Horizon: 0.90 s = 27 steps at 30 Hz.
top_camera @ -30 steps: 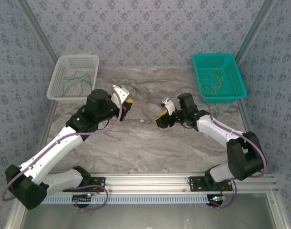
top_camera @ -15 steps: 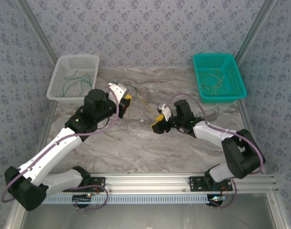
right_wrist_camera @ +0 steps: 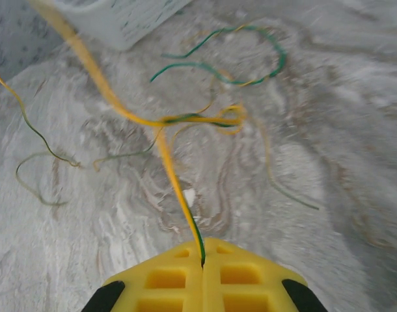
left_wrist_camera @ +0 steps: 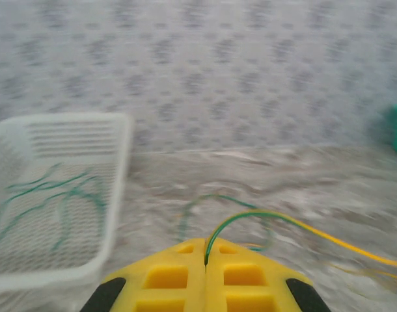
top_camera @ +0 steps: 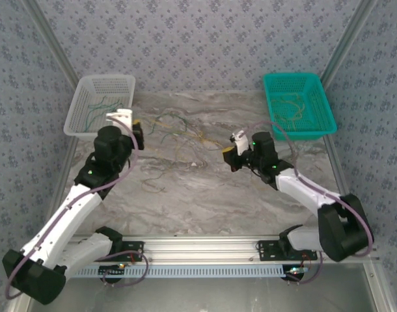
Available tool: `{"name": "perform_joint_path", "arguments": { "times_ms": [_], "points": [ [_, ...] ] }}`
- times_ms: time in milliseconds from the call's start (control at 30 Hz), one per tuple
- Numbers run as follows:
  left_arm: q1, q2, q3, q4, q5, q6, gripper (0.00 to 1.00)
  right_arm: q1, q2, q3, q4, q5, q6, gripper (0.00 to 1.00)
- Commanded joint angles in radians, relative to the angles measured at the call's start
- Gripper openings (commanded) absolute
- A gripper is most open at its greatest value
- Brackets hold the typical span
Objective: Untangle the cables
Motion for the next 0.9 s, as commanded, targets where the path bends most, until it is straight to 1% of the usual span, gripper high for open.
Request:
{"name": "perform_joint_path", "arguments": {
  "times_ms": [0,133,267,367,433,533,633,733,800,867],
  "points": [
    [0.043,-0.069,-0.046,0.037,-0.15,-0.112,0.0,-0.065,-0.125,-0.045,-0.051,0.043,0.069,0.0],
    [0.082,-0.136,-0.07,0.04,-0.168,-0.118,0.0,-0.19,-0.26,-0.01,-0.145,0.003,0.128,0.0],
    [0.091,-0.176,-0.062,0.0,-0.257,-0.122,0.0,-0.321,-0.346,0.081,-0.27,-0.031,0.182,0.0],
    [0.12,-0.222,-0.077,-0.018,-0.317,-0.152,0.0,-0.432,-0.386,0.153,-0.331,-0.075,0.257,0.0],
    [0.166,-0.234,-0.072,-0.057,-0.326,-0.195,0.0,-0.493,-0.395,0.205,-0.384,-0.082,0.298,0.0],
    [0.234,-0.238,-0.056,-0.109,-0.288,-0.243,0.0,-0.578,-0.402,0.254,-0.407,-0.112,0.369,0.0],
    [0.262,-0.241,-0.05,-0.135,-0.272,-0.278,0.0,-0.639,-0.401,0.282,-0.403,-0.145,0.425,0.0],
    [0.278,-0.244,-0.034,-0.195,-0.327,-0.327,0.0,-0.658,-0.394,0.317,-0.451,-0.106,0.447,0.0],
    [0.299,-0.25,-0.025,-0.229,-0.346,-0.348,0.0,-0.675,-0.389,0.336,-0.482,-0.076,0.456,0.0],
    [0.324,-0.261,-0.021,-0.257,-0.351,-0.37,0.0,-0.695,-0.389,0.342,-0.478,-0.081,0.463,0.0]
  ]
}}
